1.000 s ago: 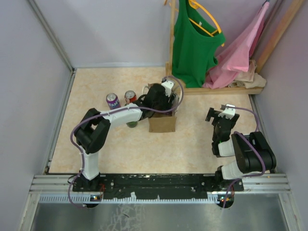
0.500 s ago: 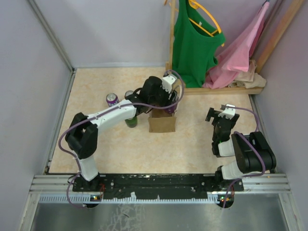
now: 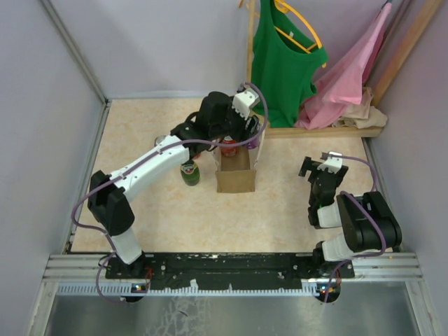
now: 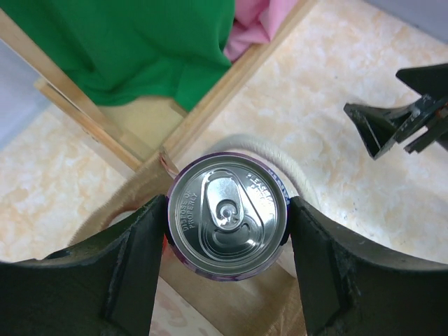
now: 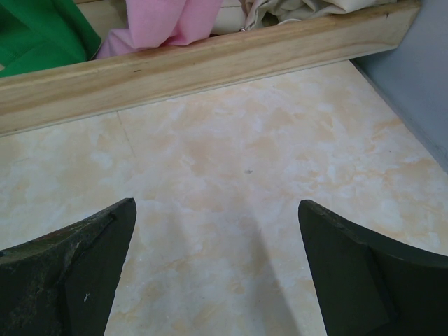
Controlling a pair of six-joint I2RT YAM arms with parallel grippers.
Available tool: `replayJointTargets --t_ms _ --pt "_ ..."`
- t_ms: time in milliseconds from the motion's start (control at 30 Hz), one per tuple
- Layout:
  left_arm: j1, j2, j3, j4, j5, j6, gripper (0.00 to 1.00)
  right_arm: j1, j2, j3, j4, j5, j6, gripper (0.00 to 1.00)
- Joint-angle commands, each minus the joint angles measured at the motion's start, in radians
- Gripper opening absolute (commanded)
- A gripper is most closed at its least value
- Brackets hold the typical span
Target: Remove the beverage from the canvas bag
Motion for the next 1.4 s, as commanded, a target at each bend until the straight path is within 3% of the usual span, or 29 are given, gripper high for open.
replayJointTargets --t_ms 0,367,567,700,933,1367 --pt "0.000 -0.060 0.110 -0.001 -0.014 0.061 0.00 -0.006 -0.008 0.019 0.045 0.007 0.002 0.99" --pt "0.039 -0.048 0.288 -0.074 -0.187 0.131 0.00 -0.006 -0.008 0.019 0.045 0.006 0.002 0.99" --pt "0.194 -0.080 0.312 -0.095 -0.153 0.083 0.00 -0.006 -0.008 0.018 0.045 0.007 0.001 0.99" --pt "0.317 -0.144 0.226 -0.073 -0.154 0.052 0.00 -0.006 -0.008 0.019 0.045 0.007 0.002 0.99" --pt "0.424 -0.285 0.005 -0.037 -0.215 0.013 0.00 -0.006 -0.008 0.019 0.045 0.007 0.002 0.99" --pt "0.435 -0.608 -0.457 -0.001 -0.294 -0.162 0.00 -0.006 -0.008 0.019 0.045 0.008 0.002 0.99"
